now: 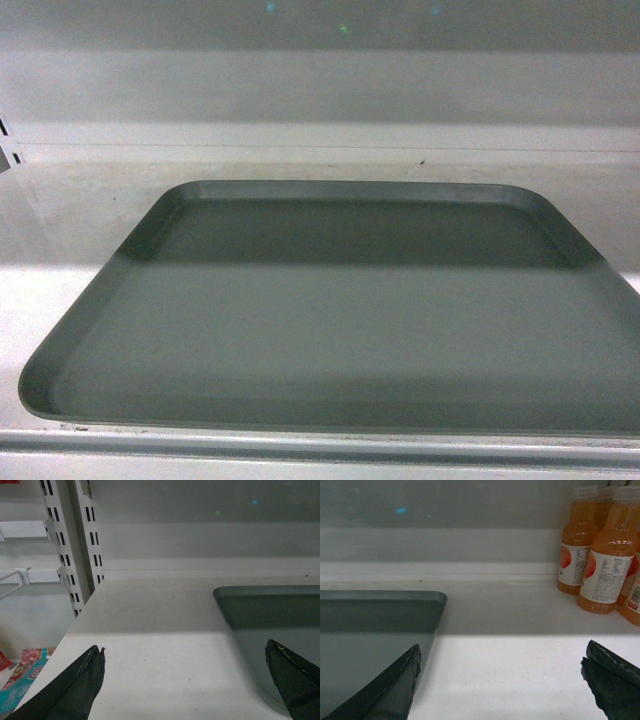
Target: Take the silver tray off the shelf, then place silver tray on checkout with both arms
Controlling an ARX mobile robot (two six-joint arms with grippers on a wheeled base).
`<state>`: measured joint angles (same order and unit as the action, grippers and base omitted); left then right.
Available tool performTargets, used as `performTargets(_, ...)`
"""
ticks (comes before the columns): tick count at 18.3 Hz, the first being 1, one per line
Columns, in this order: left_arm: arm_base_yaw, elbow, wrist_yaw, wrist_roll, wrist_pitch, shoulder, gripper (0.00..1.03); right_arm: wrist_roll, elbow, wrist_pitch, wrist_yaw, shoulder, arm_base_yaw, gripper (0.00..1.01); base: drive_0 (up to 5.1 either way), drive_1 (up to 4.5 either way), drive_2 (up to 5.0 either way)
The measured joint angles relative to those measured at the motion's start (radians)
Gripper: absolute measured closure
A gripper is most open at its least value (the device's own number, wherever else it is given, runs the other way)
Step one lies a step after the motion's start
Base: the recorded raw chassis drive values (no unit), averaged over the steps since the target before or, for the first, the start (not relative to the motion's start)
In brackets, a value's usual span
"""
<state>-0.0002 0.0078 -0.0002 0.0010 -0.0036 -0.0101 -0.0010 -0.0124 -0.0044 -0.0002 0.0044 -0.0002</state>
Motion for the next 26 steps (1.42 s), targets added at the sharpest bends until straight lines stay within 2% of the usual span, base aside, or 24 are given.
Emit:
performTargets(1,0.0,0.0,0.0,0.0,-0.002,0.0,0.05,0.0,0.0,-0.001,0.0,0.0,0.0,0.03,0.0,0.0,0.0)
performTargets(2,-0.018,0.031,-0.05,-0.008,-0.108,-0.021,0.05,0.015,-0.01,-0.049,0.04,0.009,0.014,0.03,0.0,0.0,0.0)
performTargets(3,-0.081,0.111,-0.159,-0.028,-0.241,-0.169,0.05,0.05,-0.021,-0.07,0.116,0.08,0.069,0.03,0.0,0.0,0.0)
performTargets(4,-0.102,0.138,-0.175,-0.031,-0.227,-0.242,0.05,0.063,-0.022,-0.045,0.112,0.119,0.087,0.03,0.0,0.0,0.0)
performTargets(5,-0.106,0.142,-0.18,-0.035,-0.173,-0.298,0.05,0.077,-0.031,0.014,0.096,0.166,0.086,0.03,0.0,0.0,0.0)
performTargets(8,-0.141,0.176,-0.17,-0.037,0.07,-0.514,0.05,0.089,-0.085,0.249,0.02,0.411,0.1,0.03,0.0,0.0,0.0)
performTargets(11,-0.2,0.234,-0.13,-0.039,0.323,-0.801,0.05,0.085,-0.138,0.504,-0.027,0.733,0.132,0.03,0.0,0.0,0.0)
performTargets(13,-0.214,0.287,-0.105,-0.039,0.439,-0.964,0.05,0.087,-0.194,0.616,-0.045,0.919,0.132,0.03,0.0,0.0,0.0)
performTargets(16,-0.214,0.383,-0.085,-0.039,0.562,-1.238,0.05,0.085,-0.288,0.684,-0.066,1.194,0.153,0.03,0.0,0.0,0.0)
performTargets(19,-0.218,0.443,-0.082,-0.043,0.599,-1.408,0.05,0.088,-0.362,0.689,-0.079,1.34,0.166,0.03,0.0,0.0,0.0)
performTargets(26,-0.253,0.537,-0.093,-0.073,0.613,-1.571,0.05,0.089,-0.466,0.665,-0.061,1.53,0.177,0.03,0.0,0.0,0.0)
